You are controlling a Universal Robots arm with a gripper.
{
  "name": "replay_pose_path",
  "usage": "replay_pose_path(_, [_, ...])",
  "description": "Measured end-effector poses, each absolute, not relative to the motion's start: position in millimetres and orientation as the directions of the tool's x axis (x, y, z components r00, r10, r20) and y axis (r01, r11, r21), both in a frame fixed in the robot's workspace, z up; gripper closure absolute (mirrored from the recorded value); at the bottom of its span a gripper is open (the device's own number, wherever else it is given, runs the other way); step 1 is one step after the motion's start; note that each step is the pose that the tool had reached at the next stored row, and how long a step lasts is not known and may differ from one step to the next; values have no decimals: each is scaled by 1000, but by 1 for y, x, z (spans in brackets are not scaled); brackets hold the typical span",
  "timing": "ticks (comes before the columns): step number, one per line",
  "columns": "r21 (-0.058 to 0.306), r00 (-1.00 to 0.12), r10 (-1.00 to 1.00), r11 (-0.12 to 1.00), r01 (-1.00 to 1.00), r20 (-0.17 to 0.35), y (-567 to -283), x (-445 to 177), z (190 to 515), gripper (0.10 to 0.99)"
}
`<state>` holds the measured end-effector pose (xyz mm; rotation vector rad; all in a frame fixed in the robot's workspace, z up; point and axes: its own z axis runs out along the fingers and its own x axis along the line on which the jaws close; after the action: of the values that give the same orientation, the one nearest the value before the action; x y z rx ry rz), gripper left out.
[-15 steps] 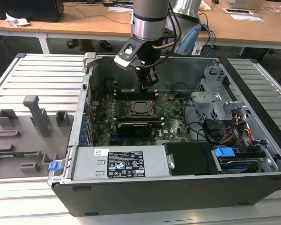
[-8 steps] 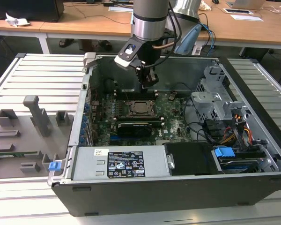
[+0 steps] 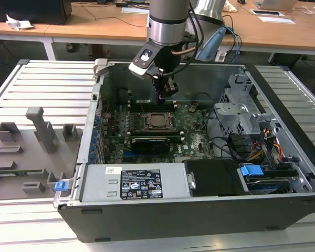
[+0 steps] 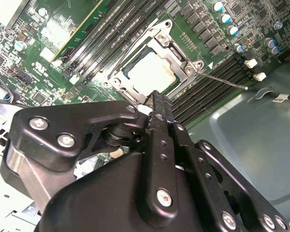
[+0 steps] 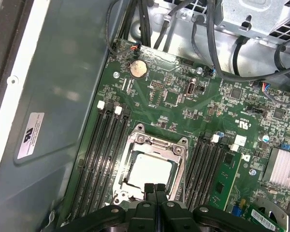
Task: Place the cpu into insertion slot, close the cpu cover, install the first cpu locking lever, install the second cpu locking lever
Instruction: 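Install the first cpu locking lever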
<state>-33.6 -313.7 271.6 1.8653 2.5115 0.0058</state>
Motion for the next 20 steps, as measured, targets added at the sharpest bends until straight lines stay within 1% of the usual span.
replay_pose_path(20, [11,-314,949,314,949,-8,-314,-34,272,976])
